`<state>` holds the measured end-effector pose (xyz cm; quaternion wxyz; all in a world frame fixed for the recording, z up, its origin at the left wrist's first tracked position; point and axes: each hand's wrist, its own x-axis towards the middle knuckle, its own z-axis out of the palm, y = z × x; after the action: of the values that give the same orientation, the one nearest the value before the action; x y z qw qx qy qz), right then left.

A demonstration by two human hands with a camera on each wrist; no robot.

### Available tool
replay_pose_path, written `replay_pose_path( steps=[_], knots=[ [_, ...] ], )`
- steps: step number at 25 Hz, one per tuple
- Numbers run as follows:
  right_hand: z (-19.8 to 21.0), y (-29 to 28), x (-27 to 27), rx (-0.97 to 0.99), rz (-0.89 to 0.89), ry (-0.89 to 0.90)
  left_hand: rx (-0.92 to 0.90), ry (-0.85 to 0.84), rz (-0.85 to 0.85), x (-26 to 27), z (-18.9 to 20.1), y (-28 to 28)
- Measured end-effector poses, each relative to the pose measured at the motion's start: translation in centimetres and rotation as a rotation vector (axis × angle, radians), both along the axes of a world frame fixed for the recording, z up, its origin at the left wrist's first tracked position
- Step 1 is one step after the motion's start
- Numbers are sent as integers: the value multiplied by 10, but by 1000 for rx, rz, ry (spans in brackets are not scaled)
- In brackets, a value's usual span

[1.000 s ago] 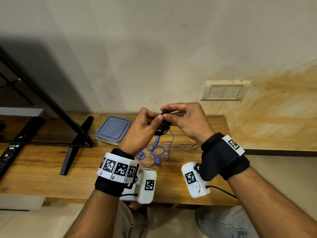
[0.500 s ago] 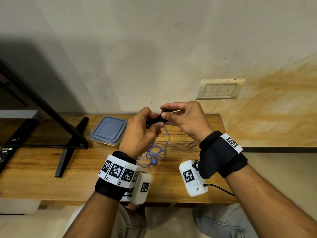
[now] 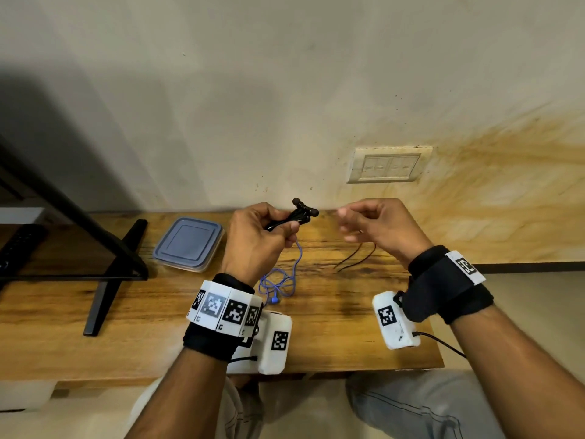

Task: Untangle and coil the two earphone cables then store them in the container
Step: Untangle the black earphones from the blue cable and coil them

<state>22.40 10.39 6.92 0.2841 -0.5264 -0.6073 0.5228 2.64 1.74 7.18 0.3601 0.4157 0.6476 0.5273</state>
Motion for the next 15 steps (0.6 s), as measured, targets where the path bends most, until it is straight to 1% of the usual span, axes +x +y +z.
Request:
replay_pose_path(
  steps=[2, 3, 4, 6, 7, 9, 11, 15],
  knots=[
    [-23, 9, 31, 66, -25, -402, -11, 38, -8, 1, 0, 0],
    [-35, 12, 42, 44, -43, -554, -19, 63, -13, 3, -1, 1],
    [-47, 11, 49, -18, -66, -627, -25, 79, -16, 4, 0, 1],
    [-66, 8, 50, -113, -133, -630, -23, 120, -25, 6, 0, 3],
    [-75, 9, 46, -110, -170, -627, -18, 150, -27, 7, 0, 5],
    [-88, 12, 37, -65, -239, -681, -12, 173, -27, 9, -1, 7],
    [-91, 17, 26, -45, -302, -711, -13, 161, -28, 11, -3, 8],
    [-89, 29, 14, -68, -376, -683, 4, 130, -25, 10, -1, 7]
  ],
)
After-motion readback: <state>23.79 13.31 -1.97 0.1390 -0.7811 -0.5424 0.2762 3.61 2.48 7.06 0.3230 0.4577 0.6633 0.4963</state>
